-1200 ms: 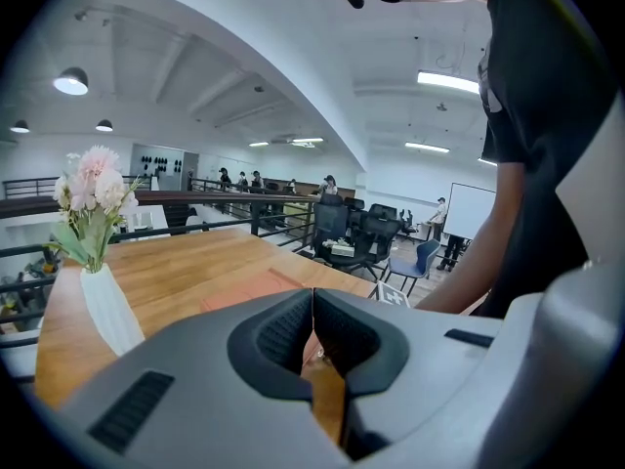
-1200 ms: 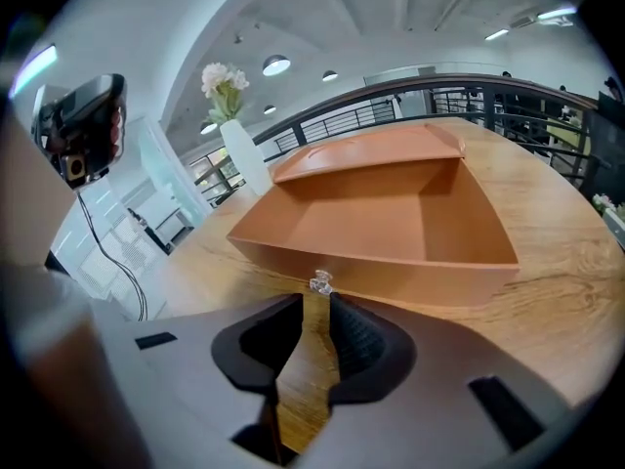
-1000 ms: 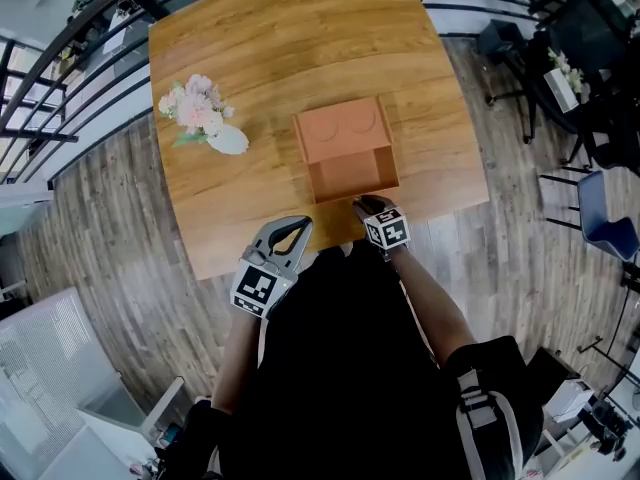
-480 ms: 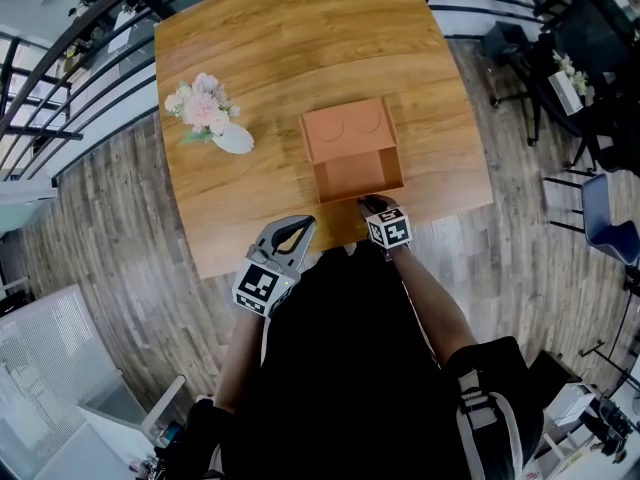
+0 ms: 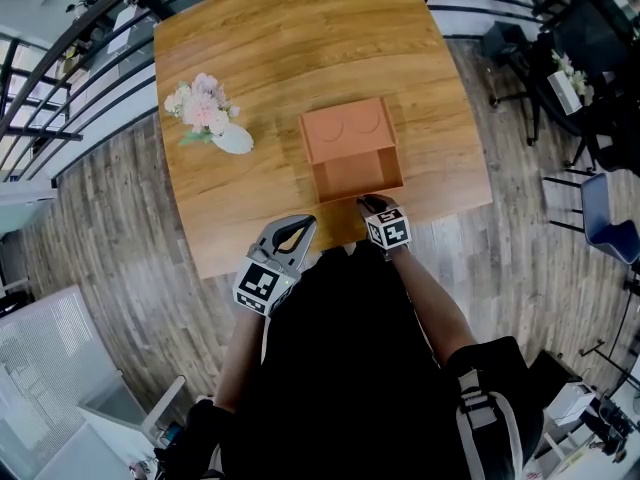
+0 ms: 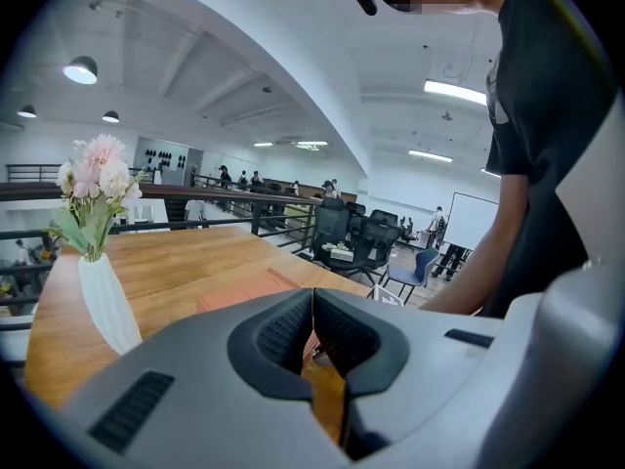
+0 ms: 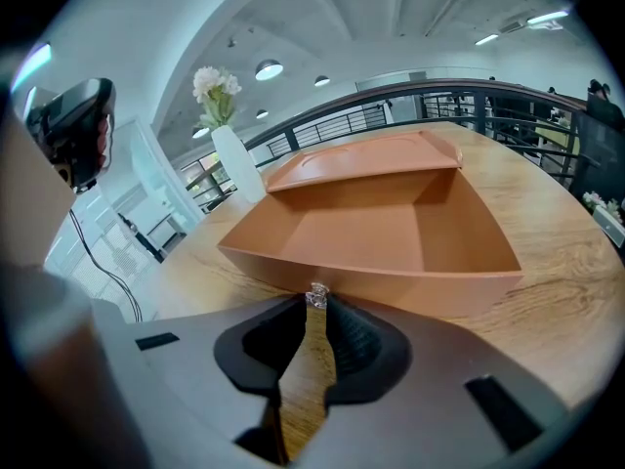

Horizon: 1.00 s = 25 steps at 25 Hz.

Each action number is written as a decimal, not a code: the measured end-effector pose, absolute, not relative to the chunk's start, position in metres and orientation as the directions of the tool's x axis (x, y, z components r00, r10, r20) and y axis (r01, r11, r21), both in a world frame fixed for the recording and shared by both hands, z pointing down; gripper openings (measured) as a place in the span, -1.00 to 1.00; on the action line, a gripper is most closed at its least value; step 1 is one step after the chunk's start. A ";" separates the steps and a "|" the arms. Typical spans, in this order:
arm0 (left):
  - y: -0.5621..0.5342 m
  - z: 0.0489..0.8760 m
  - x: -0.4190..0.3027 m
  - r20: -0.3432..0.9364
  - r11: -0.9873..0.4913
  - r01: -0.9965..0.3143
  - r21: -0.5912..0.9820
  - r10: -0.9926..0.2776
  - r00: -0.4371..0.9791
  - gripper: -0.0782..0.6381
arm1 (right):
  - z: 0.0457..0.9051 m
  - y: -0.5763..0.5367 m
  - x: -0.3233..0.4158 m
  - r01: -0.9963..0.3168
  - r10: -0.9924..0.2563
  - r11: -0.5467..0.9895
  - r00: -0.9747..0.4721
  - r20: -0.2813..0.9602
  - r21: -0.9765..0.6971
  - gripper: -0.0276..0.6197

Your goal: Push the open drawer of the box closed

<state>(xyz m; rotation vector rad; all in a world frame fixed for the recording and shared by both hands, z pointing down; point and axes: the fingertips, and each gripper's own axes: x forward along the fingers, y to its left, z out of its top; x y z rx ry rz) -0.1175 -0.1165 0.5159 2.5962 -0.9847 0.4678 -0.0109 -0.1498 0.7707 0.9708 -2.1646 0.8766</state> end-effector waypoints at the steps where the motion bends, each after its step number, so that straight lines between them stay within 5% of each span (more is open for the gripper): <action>1: -0.117 0.516 -0.118 0.410 -0.708 -0.682 0.184 -0.575 0.708 -0.71 | 0.770 -0.151 -0.011 -0.797 -0.400 0.512 -0.552 0.732 -0.321 -0.67; 25: -0.119 0.519 -0.108 0.417 -0.696 -0.688 0.203 -0.575 0.704 -0.71 | 0.766 -0.180 -0.011 -0.811 -0.431 0.475 -0.554 0.712 -0.343 -0.66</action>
